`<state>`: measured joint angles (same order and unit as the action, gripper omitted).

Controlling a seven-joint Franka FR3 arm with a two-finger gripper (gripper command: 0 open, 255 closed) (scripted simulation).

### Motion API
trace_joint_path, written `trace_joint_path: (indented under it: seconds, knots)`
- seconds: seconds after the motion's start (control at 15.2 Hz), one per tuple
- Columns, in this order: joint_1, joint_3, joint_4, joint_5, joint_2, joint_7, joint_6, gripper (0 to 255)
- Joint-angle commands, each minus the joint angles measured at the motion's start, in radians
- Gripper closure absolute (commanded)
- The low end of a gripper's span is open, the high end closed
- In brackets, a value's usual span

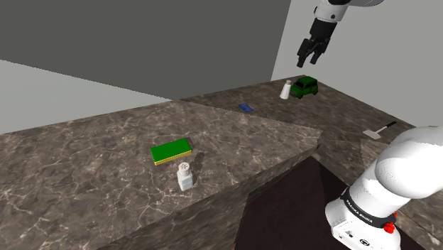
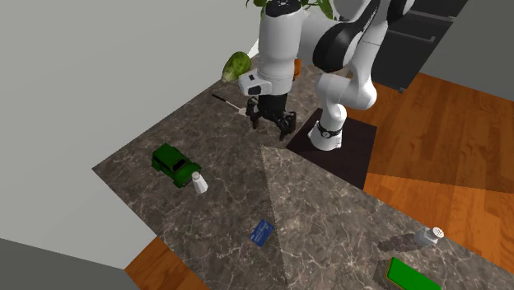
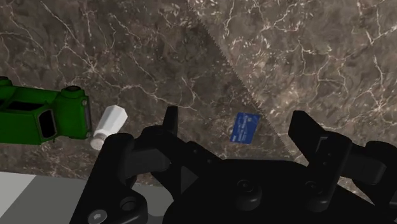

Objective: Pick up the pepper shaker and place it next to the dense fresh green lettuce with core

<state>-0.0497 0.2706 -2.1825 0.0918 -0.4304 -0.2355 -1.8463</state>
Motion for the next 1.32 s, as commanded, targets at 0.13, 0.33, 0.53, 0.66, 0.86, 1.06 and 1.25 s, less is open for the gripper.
trace_joint_path:
  seconds: [0.13,0.33,0.53,0.66,0.86,1.06,1.25]
  knots:
    - [-0.002,0.069,0.079,-0.036,0.147,-0.083,-0.053,0]
    - [-0.007,0.115,0.146,-0.078,0.26,-0.15,-0.081,0]
    - [-0.019,0.152,0.225,-0.135,0.38,-0.222,-0.098,0]
    - [-0.034,0.171,0.285,-0.178,0.463,-0.269,-0.102,0]
    - [-0.066,0.187,0.387,-0.247,0.592,-0.337,-0.097,0]
    - [-0.112,0.19,0.504,-0.314,0.724,-0.395,-0.079,0]
    - [-0.169,0.18,0.64,-0.372,0.858,-0.439,-0.047,0]
